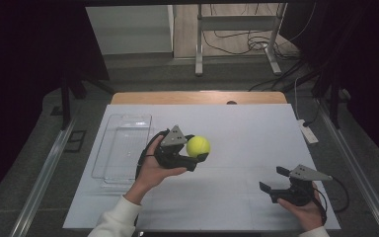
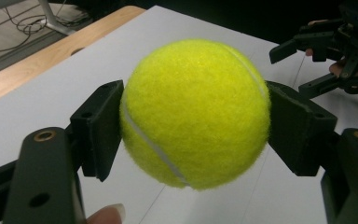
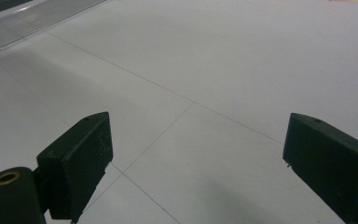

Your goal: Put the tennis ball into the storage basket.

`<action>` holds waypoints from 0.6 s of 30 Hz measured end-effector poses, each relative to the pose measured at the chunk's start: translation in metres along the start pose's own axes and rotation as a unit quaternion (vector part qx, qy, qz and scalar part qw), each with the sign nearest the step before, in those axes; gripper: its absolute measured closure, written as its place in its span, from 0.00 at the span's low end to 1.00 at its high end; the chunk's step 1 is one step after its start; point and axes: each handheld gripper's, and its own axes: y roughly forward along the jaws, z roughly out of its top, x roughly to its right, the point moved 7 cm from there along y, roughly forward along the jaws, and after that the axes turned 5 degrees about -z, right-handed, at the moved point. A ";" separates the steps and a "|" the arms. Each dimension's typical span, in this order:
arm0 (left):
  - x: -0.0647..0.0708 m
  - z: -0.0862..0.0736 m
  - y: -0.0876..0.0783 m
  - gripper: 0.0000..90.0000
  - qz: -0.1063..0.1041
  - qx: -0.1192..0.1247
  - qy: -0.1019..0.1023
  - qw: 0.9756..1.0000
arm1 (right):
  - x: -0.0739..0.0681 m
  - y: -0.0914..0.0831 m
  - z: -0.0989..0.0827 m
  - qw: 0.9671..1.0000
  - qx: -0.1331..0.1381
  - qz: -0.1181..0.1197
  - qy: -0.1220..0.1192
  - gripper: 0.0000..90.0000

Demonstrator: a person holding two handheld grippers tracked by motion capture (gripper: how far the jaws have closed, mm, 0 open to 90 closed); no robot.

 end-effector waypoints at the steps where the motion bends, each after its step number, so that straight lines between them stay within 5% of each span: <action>1: -0.001 0.001 -0.002 0.29 0.001 0.003 0.000 1.000 | 0.000 0.000 0.000 1.000 0.000 0.000 0.000 0.10; 18: -0.009 0.006 -0.017 0.29 0.017 0.027 -0.006 0.999 | 0.000 0.000 0.000 1.000 0.000 -0.001 0.000 0.10</action>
